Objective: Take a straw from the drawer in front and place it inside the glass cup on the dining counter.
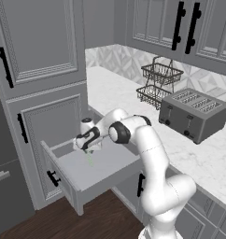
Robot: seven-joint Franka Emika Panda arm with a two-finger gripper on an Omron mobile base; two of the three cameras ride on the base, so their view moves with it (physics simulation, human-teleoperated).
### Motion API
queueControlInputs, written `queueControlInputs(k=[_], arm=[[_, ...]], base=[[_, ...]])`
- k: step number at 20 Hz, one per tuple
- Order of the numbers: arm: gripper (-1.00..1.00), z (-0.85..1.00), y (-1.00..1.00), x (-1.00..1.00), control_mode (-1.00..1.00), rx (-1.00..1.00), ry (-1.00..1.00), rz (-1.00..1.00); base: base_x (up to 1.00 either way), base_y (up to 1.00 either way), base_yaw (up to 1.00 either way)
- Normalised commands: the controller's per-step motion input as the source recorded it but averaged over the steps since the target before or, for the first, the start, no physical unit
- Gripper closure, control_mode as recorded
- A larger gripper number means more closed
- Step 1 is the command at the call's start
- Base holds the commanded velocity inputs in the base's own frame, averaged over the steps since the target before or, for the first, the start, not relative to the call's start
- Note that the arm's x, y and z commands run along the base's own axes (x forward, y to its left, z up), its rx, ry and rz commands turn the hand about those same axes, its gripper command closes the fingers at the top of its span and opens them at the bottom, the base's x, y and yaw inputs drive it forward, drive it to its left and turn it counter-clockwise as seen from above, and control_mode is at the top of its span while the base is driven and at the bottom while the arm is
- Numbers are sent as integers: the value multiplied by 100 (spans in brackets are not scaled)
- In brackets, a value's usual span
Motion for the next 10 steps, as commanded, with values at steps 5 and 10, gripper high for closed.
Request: queueControlInputs(k=[5,10], arm=[[100,-34,0,0,-100,-9,0,0],[100,-2,0,-6,-100,-3,0,0]], base=[[0,0,0],[0,0,0]])
